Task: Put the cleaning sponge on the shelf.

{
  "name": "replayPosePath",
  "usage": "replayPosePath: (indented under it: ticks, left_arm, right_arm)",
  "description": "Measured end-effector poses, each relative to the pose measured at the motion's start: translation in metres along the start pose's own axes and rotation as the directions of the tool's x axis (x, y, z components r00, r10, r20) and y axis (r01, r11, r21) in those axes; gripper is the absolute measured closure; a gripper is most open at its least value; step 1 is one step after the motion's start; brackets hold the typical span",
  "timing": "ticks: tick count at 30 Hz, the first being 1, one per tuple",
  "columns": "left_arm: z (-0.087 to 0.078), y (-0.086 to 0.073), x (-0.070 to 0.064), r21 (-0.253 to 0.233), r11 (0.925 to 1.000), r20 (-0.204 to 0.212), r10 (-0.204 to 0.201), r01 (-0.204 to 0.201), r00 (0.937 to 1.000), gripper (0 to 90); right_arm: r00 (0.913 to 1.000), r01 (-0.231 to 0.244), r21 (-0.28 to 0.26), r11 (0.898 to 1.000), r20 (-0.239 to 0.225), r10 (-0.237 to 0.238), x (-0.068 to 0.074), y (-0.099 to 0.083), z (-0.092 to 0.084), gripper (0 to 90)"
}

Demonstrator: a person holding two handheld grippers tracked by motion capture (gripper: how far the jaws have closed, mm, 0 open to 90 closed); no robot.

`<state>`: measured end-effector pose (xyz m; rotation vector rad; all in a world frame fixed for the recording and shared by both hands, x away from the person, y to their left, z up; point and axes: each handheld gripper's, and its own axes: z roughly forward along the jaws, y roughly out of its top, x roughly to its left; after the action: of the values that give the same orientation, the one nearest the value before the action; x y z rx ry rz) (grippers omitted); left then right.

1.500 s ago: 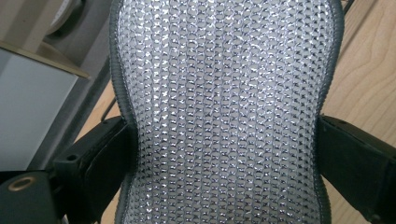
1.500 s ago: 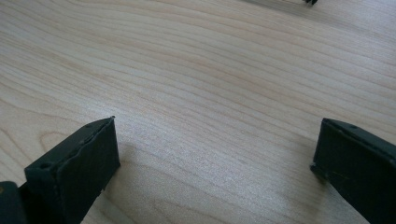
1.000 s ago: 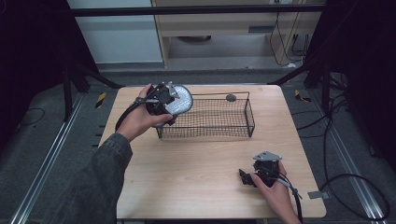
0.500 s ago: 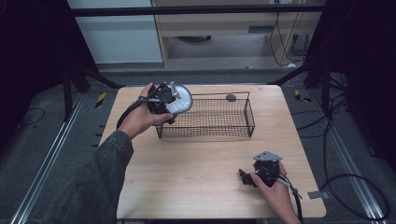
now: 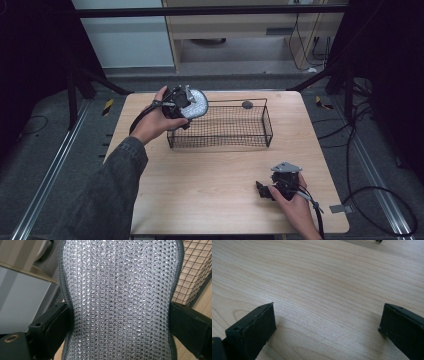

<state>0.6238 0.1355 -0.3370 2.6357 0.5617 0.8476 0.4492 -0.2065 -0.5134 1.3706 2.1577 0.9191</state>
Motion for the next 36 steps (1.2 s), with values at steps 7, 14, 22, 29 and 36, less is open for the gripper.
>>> replayPosePath:
  ticks: [7,14,22,29,36]
  left_arm:
    - [0.004,0.002,0.0,0.009,0.9999,-0.004,0.012,-0.012,0.9999,6.2]
    - [0.012,0.009,-0.006,0.028,0.9977,0.02,0.061,-0.061,0.9979,7.5]
    - [0.023,0.015,-0.012,0.033,0.9944,0.017,0.1,-0.1,0.9949,8.0]
    - [0.029,0.02,-0.017,0.038,0.9913,0.011,0.126,-0.126,0.992,8.0]
    - [0.029,0.021,-0.017,0.035,0.9912,0.017,0.127,-0.127,0.9918,8.0]
  right_arm:
    - [1.0,0.001,0.0,1.0,-0.001,-0.001,0.0,0.0,0.0,0.5]
    - [1.0,0.0,0.0,1.0,-0.001,0.0,0.0,0.0,0.0,0.4]
    - [1.0,0.001,0.0,1.0,-0.001,-0.001,0.0,0.0,0.0,0.4]
    - [1.0,0.003,-0.002,1.0,-0.001,-0.003,0.0,0.0,0.0,0.4]
    - [1.0,0.004,-0.001,1.0,-0.001,-0.004,0.0,0.0,0.0,0.4]
